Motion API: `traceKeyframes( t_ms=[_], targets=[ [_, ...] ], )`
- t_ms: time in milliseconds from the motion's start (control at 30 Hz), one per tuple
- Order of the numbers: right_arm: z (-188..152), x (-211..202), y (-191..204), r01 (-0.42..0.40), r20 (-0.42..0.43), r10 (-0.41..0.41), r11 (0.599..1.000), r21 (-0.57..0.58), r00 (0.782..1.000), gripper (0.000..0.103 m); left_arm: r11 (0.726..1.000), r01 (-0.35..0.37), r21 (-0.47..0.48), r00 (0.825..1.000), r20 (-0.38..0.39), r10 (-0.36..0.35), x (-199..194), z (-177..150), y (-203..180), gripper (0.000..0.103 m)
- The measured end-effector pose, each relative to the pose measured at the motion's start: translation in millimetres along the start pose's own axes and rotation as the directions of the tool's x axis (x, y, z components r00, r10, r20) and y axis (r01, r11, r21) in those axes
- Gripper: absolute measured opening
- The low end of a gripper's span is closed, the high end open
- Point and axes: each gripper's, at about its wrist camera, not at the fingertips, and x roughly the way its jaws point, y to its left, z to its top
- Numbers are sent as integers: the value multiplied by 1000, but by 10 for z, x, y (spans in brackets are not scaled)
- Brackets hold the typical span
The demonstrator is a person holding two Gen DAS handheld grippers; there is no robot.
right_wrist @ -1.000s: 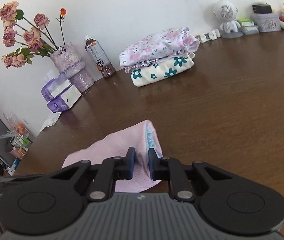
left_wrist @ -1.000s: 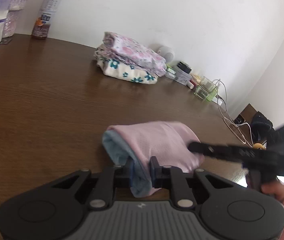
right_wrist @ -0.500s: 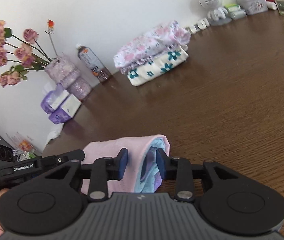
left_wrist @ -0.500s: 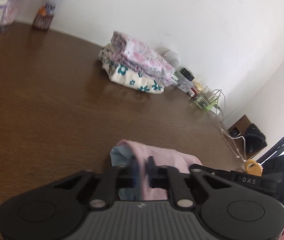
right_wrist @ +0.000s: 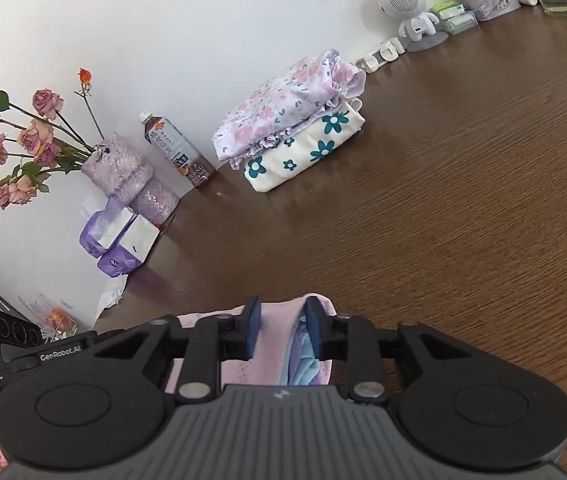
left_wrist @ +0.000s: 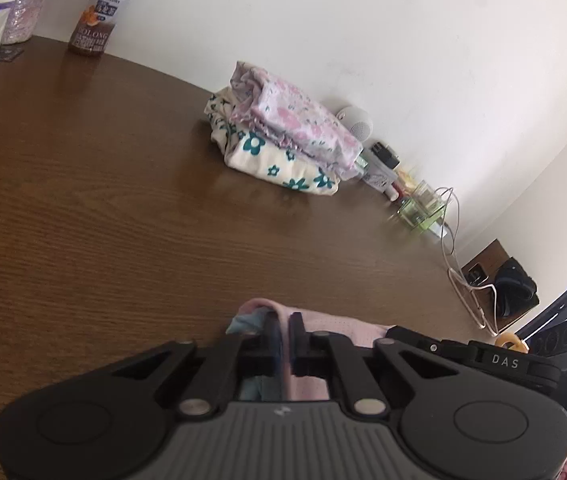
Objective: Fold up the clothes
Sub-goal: 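Lift and tuck the roll's end with both grippers side by side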
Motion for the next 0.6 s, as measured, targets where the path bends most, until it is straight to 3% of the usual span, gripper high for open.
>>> traceKeyframes(
  t_ms=[133,267,400,467,600],
  targets=[
    [-28,-17,-45,4,9,-4,1000,1,1000,8,1000,17,-26,999,32,-16,-83,2,58,6],
    [-74,-153,-51,-33,37,32,999,18,999,17,999,40,-14,996,77,-38,-262,-52,27,22],
    [-206,-264,30,-26,34,27,999,-28,999,22,999,36,-5,997,66,-35,-272,-113,14,20],
    [-264,-256,36,-21,16,22,999,-30,1000,21,1000,28,-2,998,55,-28,-260,-141,13,8],
    [-286,-254,-54,2,17,-3,1000,9,1000,11,1000,14,4,999,35,-14,-237,-196,14,6]
  ],
)
